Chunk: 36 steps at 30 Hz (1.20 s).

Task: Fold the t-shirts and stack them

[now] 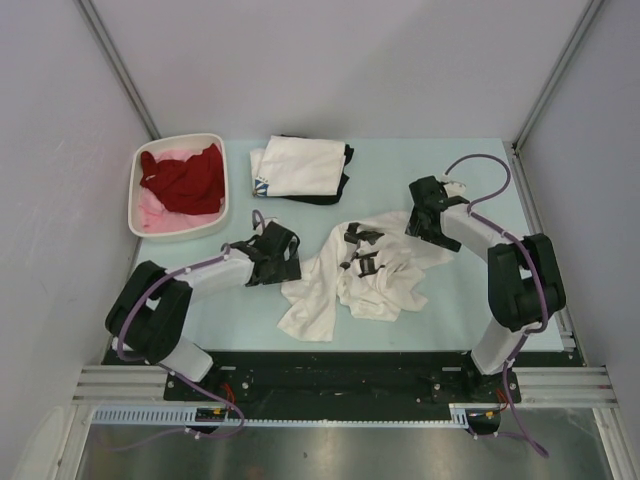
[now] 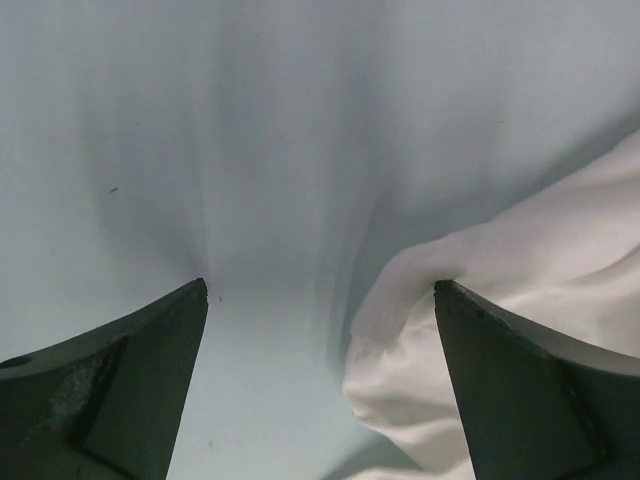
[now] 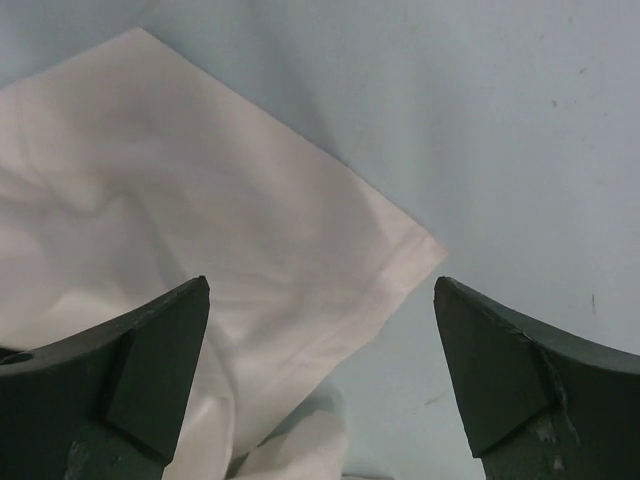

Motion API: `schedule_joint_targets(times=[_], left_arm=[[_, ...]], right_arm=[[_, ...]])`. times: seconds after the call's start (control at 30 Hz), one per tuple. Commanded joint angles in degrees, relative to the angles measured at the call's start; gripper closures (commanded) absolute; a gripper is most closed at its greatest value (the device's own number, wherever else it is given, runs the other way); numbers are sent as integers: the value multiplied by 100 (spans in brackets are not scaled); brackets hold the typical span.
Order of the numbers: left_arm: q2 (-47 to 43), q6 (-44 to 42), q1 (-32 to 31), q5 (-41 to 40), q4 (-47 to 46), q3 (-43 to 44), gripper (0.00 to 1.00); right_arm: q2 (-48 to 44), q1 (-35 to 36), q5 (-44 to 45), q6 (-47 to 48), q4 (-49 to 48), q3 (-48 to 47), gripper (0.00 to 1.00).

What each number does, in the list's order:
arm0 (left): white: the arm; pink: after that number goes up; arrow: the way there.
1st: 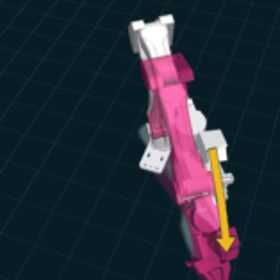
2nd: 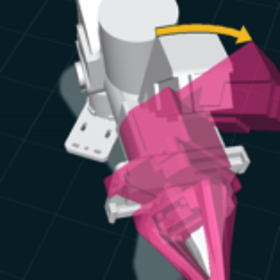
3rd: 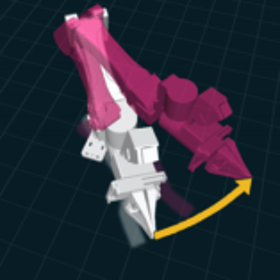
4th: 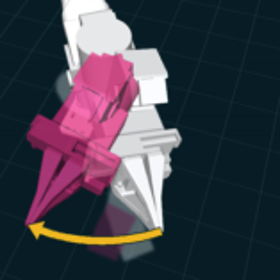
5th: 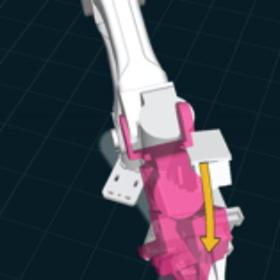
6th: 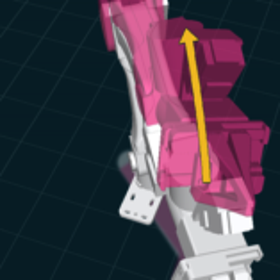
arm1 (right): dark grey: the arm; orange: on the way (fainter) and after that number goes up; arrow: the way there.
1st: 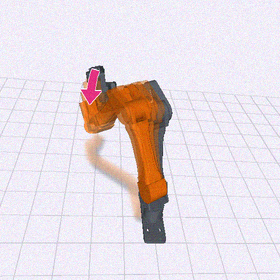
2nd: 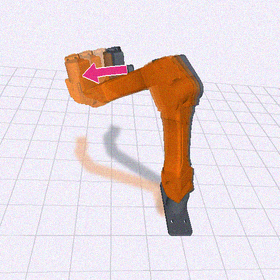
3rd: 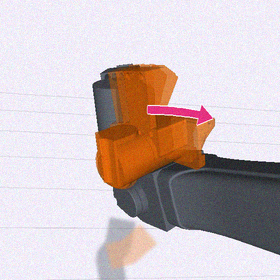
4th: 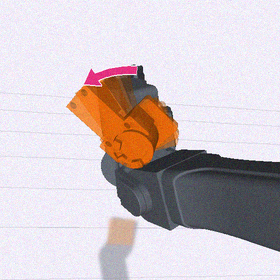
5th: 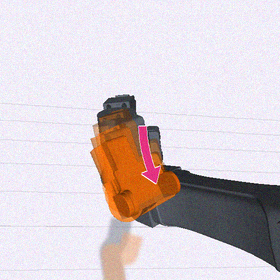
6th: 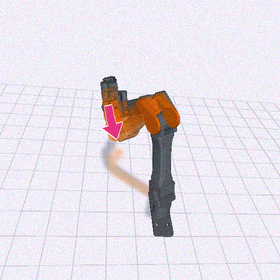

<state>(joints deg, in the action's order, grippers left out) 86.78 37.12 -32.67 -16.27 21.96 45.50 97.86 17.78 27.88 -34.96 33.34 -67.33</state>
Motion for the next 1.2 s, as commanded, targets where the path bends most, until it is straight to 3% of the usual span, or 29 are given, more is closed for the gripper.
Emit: schedule_joint_targets(times=[0.0, 0.17, 0.3, 0.4, 0.43, 0.47, 0.5, 0.53, 0.57, 0.77, 1.0, 1.17], left_arm=[[312, 216, 67, 1, -323, 222, 0], [550, 199, 85, -16, -411, 451, 0], [760, 207, 137, 71, -499, 557, 6], [884, 199, 260, 185, -596, 610, 30], [919, 207, 287, 203, -622, 627, 50], [945, 208, 331, 230, -622, 653, 60], [989, 199, 374, 317, -622, 680, 69], [998, 199, 445, 335, -648, 715, 89], [1007, 164, 471, 353, -649, 741, 100], [481, 155, 551, 406, -482, 759, 100], [-1739, 137, 559, 178, 439, 864, 100], [-3103, -160, 586, -95, 1231, 1593, 100]], right_arm=[[302, -187, -142, -248, -258, 132, 2], [558, -293, -450, -257, -372, 141, 5], [734, -372, -529, -204, -443, 150, 17], [848, -389, -573, -152, -478, 141, 30], [857, -381, -573, -160, -478, 150, 36], [857, -398, -573, -152, -478, 150, 42], [848, -407, -573, -143, -478, 150, 63], [831, -416, -530, -134, -478, 150, 75], [770, -416, -494, -125, -460, 150, 100], [164, -425, -134, -64, -346, 141, 100], [-1969, -416, -19, 586, -303, -86, 100], [-3122, 31, -37, 1297, -4, -649, 100]])
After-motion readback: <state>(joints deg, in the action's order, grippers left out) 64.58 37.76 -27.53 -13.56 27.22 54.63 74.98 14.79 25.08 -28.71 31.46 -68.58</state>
